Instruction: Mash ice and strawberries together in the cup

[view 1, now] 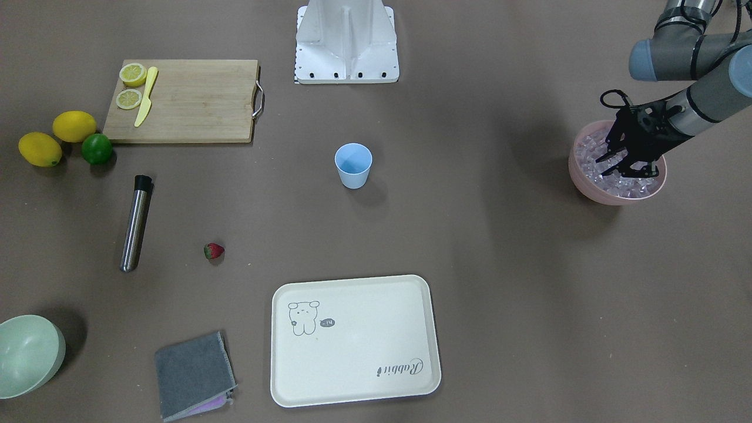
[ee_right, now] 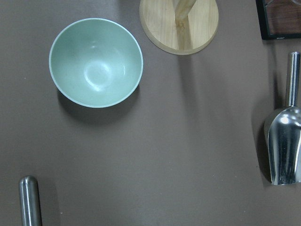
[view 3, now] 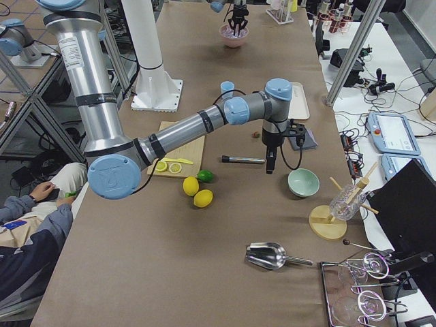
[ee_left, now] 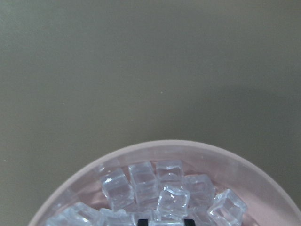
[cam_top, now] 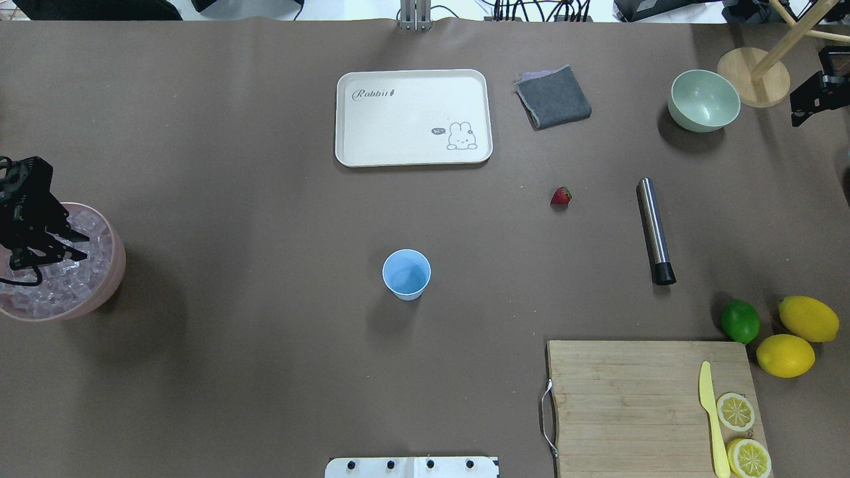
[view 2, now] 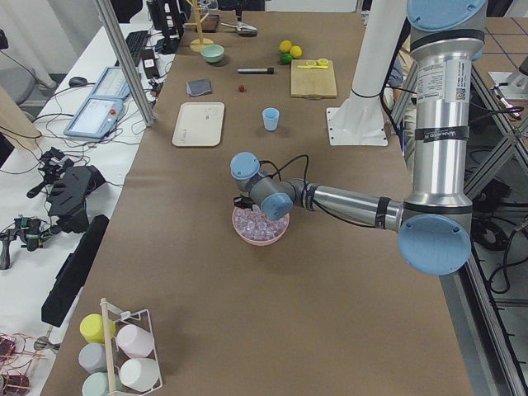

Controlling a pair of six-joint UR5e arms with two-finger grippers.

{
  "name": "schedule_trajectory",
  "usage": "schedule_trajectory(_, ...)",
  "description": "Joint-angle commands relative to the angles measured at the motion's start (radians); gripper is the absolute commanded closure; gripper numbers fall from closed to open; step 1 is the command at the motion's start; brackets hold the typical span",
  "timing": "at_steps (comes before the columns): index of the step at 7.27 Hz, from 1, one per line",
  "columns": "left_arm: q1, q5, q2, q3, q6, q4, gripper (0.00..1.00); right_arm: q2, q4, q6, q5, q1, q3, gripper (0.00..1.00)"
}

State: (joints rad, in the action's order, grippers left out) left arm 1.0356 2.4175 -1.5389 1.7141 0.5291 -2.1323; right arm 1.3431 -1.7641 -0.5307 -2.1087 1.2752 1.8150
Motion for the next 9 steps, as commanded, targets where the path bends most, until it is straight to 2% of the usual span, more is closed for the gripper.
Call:
schedule_trajectory(1,0.064,0.058,-0.062,-0.001,0.000,0.032,1.00,0.001,0.000,-0.002,-0.002,-0.005,0.001,0.00)
schedule_trajectory(3,0.072,0.060,-0.188,-0.001,-0.027,0.121,1.00,0.001,0.000,0.000,-0.010,-0.014,0.003,0.00)
schedule_trajectory(5,0.063,0.058,-0.333,-0.020,-0.229,0.141,1.00,-0.001,0.000,0.000,-0.013,-0.028,0.006,0.00)
schedule_trajectory(9,-0.026,0.051,-0.486,-0.019,-0.706,0.109,1.00,-0.060,0.000,0.002,-0.002,-0.106,0.049,0.00)
